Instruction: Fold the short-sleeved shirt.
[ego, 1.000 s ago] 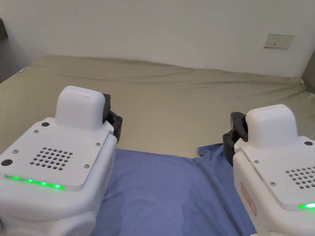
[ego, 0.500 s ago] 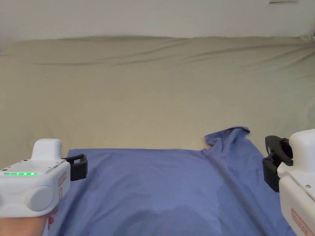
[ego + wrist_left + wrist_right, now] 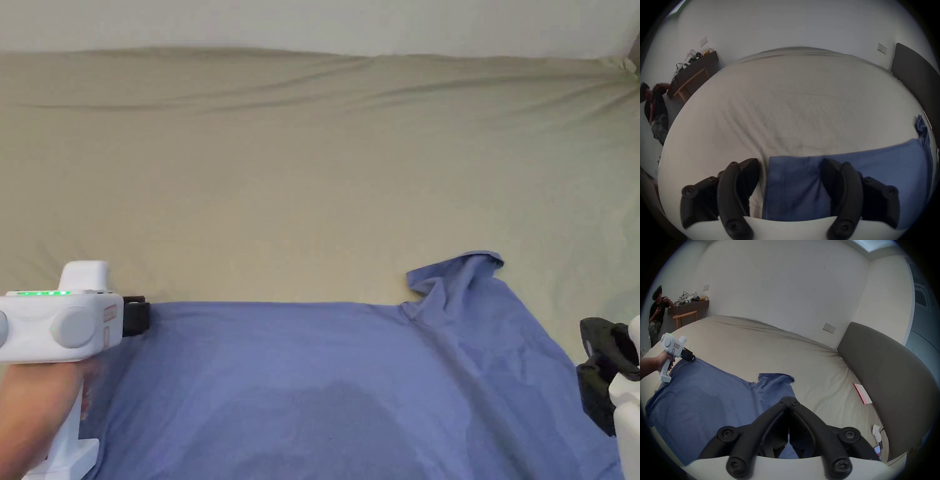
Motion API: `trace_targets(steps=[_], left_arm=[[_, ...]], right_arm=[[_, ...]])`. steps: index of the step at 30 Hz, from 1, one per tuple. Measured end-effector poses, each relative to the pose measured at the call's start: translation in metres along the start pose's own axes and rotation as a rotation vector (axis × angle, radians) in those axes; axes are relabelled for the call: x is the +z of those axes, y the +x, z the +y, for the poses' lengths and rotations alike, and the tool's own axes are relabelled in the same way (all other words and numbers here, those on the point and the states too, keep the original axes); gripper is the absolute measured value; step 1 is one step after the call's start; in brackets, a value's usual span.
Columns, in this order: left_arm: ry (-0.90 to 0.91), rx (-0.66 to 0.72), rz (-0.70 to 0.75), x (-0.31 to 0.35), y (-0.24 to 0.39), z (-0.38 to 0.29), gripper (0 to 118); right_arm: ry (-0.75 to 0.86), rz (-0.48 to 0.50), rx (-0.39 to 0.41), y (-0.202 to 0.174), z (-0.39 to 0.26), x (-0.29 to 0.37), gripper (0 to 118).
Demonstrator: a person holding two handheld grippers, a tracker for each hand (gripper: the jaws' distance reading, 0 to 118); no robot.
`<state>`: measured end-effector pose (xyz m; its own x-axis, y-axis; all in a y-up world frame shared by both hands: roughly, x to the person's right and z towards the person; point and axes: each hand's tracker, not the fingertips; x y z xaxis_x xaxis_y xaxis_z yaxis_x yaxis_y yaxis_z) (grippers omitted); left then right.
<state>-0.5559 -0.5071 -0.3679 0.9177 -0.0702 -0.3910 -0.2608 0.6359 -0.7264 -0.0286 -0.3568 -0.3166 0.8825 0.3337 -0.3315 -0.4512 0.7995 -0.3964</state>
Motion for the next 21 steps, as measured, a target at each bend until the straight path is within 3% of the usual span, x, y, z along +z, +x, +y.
trace_targets(steps=[1, 2, 3, 5, 7, 9, 11, 12, 13, 15, 21], left_arm=[[-0.009, -0.043, -0.01, 0.004, 0.005, 0.001, 49], [0.014, -0.099, -0.004, 0.009, 0.014, -0.002, 40], [0.018, -0.179, -0.016, 0.019, 0.022, -0.004, 0], [0.02, -0.235, 0.06, 0.025, 0.035, -0.013, 0], [0.027, -0.2, 0.034, 0.029, 0.034, -0.017, 0], [0.024, -0.115, 0.001, 0.047, 0.03, -0.016, 0], [0.09, -0.156, 0.006, 0.071, 0.025, -0.016, 0], [0.129, -0.187, 0.014, 0.087, 0.026, -0.017, 0], [0.157, -0.202, 0.013, 0.103, 0.026, -0.018, 0], [0.208, -0.191, 0.006, 0.132, 0.018, -0.02, 0], [0.31, -0.169, 0.016, 0.195, 0.006, -0.036, 0]], right_arm=[[-0.002, -0.006, -0.003, 0.002, 0.0, -0.002, 2], [-0.007, -0.007, -0.006, 0.004, 0.0, -0.005, 2], [-0.013, -0.006, -0.012, 0.006, 0.0, -0.01, 2], [-0.025, -0.008, -0.013, 0.01, 0.0, -0.024, 2], [-0.062, -0.018, -0.013, 0.015, 0.003, -0.04, 2], [-0.085, 0.043, -0.07, 0.024, 0.005, -0.055, 2], [-0.139, 0.068, -0.101, 0.033, 0.009, -0.074, 2], [-0.163, 0.086, -0.101, 0.038, 0.01, -0.084, 10], [-0.184, 0.094, -0.101, 0.043, 0.01, -0.095, 32], [-0.248, 0.112, -0.105, 0.051, 0.007, -0.125, 91], [-0.444, 0.075, -0.047, 0.053, -0.021, -0.209, 92]])
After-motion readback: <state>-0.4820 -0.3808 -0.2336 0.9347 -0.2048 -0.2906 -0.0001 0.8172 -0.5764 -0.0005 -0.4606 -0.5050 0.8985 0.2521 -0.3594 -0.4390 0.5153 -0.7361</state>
